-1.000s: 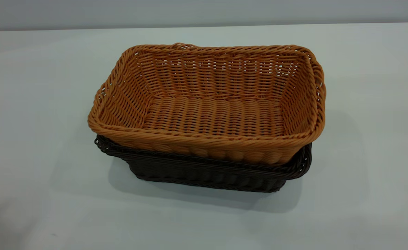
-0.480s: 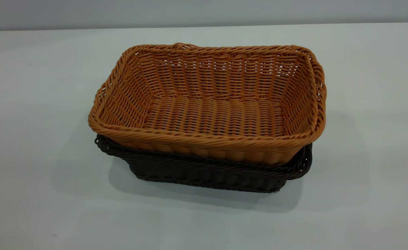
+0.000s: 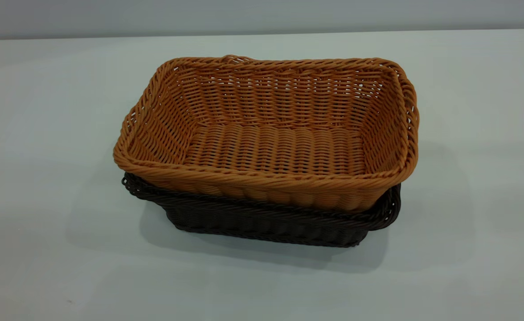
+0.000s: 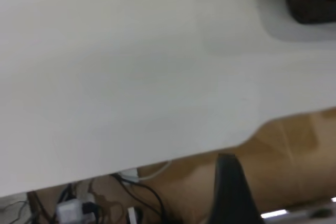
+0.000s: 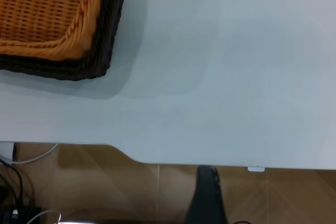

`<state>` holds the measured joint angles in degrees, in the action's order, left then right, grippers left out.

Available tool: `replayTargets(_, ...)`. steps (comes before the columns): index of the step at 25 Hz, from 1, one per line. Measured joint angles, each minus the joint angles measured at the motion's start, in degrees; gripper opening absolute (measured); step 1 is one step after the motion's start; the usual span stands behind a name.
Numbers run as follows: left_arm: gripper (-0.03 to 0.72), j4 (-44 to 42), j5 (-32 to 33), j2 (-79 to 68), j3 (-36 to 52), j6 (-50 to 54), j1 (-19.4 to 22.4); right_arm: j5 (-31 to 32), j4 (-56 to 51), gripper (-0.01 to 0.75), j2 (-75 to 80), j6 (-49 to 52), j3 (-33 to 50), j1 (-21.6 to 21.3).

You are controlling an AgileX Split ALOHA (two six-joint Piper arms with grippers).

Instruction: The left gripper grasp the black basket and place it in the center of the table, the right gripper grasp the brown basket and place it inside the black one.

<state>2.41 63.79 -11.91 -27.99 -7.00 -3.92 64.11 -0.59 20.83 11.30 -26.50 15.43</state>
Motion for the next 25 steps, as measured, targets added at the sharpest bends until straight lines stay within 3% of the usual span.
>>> replayTargets(8, 0.421, -0.2, -0.1, 1.6, 0.0, 0.6, 0.0, 0.0, -0.1, 0.522, -1.4, 0.1, 0.0, -0.5)
replayTargets(13, 0.421, -0.2, -0.1, 2.1, 0.0, 0.6, 0.0, 0.1, -0.1, 0.522, -8.5, 0.1, 0.0, -8.6)
replayTargets(16, 0.421, -0.2, -0.1, 4.2, 0.0, 0.6, 1.1, 0.2, -0.1, 0.522, -15.8, 0.1, 0.0, -11.0)
replayTargets(21, 0.421, -0.2, -0.1, 9.0, 0.0, 0.6, 4.3, 0.7, -0.1, 0.522, -21.7, 0.1, 0.0, -11.3)
replayTargets(25, 0.421, -0.1, 0.1, 12.9, 0.0, 0.6, 4.4, 0.7, -0.1, 0.522, -21.7, 0.1, 0.0, -11.3)
